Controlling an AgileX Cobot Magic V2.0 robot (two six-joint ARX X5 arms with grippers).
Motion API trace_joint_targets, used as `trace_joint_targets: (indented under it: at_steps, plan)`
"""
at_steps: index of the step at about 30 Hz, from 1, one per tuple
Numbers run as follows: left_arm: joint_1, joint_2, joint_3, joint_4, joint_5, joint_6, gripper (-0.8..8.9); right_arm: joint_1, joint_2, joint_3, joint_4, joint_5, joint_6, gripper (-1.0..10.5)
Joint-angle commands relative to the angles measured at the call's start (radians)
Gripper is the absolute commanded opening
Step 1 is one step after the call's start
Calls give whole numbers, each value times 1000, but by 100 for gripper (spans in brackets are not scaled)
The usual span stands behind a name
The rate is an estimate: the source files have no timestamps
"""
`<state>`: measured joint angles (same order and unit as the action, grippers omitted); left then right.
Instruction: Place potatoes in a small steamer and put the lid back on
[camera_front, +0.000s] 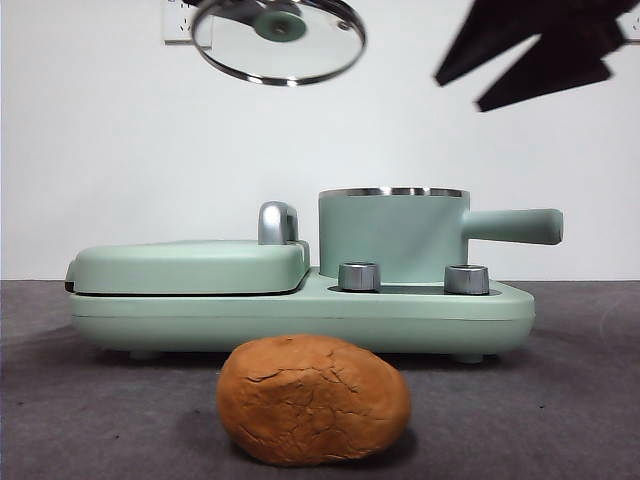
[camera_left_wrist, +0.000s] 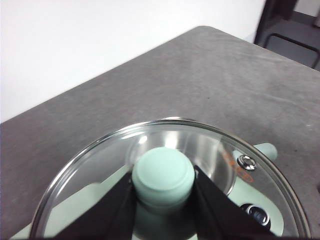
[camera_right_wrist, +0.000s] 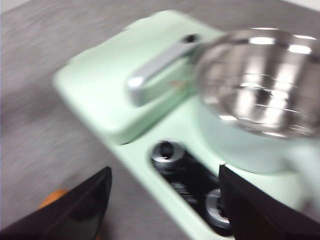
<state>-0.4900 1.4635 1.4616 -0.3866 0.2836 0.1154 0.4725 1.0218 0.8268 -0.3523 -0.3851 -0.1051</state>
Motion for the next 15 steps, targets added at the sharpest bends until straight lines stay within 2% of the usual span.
trace_joint_targets:
  at_steps: [1, 5, 8, 10, 15]
  plan:
    - [4, -18, 7, -2, -3, 0, 15, 106, 40, 18, -8, -6, -61, 331]
    - [16, -49, 6, -29, -3, 5, 15, 257, 108, 18, -35, 38, -101, 331]
    - [23, -73, 6, -45, -3, 11, 15, 359, 179, 18, -62, 122, -138, 332]
    - [28, -89, 6, -50, -3, 11, 15, 406, 224, 18, -70, 152, -149, 332]
    - [47, -126, 6, -73, -3, 12, 15, 475, 322, 18, -68, 159, -166, 333]
